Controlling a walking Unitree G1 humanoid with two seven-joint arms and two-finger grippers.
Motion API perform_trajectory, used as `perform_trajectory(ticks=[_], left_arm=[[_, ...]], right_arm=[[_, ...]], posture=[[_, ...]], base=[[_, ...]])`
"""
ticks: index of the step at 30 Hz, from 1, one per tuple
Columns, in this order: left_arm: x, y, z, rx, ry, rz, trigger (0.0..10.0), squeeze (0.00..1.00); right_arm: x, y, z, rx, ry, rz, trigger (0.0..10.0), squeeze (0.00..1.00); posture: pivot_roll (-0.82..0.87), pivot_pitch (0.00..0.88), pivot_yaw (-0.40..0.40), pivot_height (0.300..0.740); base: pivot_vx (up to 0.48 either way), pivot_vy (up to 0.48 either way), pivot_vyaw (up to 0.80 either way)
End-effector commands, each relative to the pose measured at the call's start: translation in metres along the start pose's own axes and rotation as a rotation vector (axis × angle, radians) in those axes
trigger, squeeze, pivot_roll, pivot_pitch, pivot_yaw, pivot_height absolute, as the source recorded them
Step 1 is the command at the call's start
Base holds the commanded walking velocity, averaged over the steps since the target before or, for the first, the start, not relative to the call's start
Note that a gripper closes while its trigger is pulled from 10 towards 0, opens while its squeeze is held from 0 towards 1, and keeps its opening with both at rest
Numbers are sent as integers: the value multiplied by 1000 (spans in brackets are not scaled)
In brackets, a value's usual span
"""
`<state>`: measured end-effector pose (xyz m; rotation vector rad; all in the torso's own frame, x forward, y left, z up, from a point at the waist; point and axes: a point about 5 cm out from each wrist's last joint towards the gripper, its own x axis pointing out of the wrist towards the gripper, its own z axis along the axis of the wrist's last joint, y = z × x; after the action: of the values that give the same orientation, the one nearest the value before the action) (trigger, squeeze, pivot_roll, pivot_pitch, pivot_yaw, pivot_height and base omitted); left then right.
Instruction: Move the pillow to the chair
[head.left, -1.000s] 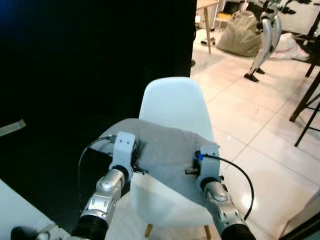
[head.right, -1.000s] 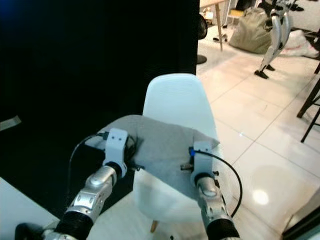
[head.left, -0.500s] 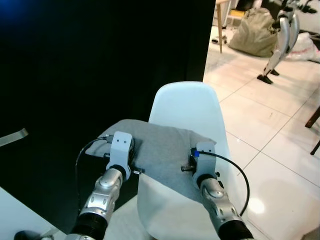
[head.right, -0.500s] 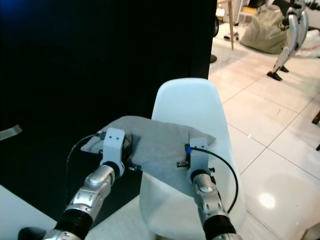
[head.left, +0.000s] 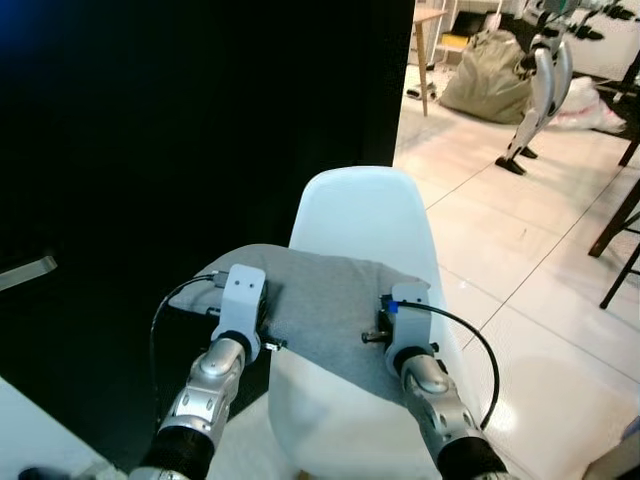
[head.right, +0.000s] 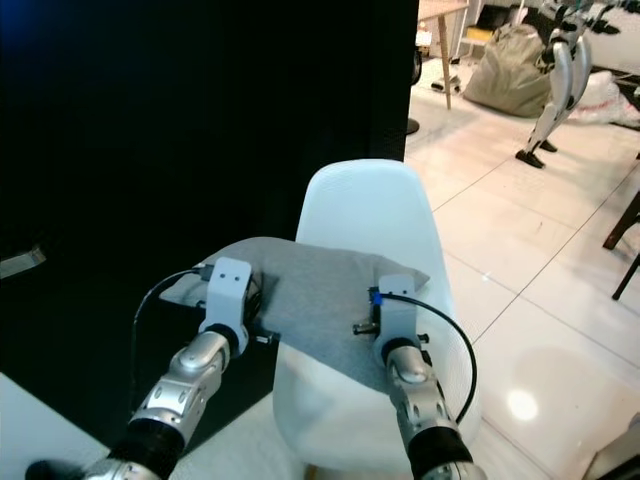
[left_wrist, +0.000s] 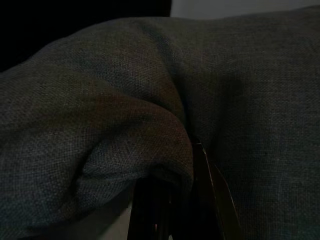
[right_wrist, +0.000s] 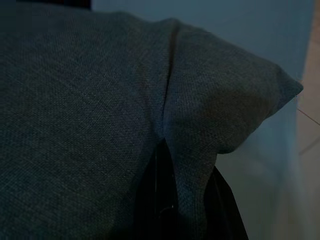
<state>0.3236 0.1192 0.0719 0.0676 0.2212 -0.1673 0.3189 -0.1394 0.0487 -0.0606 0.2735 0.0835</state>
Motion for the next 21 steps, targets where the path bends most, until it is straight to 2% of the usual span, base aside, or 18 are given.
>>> perform_trajectory(ticks=[1,15,19,21], left_arm=[[1,1,1,3,0,10,10000,0],[1,1,2,26,-14,-9,10000,0],[3,-7,0,77,4,-90,10000,0],[5,-15,5,102,-30,-146,10000,0]], right_arm=[[2,-1,10,-14,-39,2,10000,0],[5,3,16,-33,-62,37,10000,0],[8,4,22,-32,-75,33,10000,0],[11,3,26,-21,-83,20,10000,0]], posture=[[13,46,68,740],[11,41,66,740],[20,24,57,740],[20,26,53,735]], base=[[0,0,0],[0,0,0],[0,0,0],[0,0,0]])
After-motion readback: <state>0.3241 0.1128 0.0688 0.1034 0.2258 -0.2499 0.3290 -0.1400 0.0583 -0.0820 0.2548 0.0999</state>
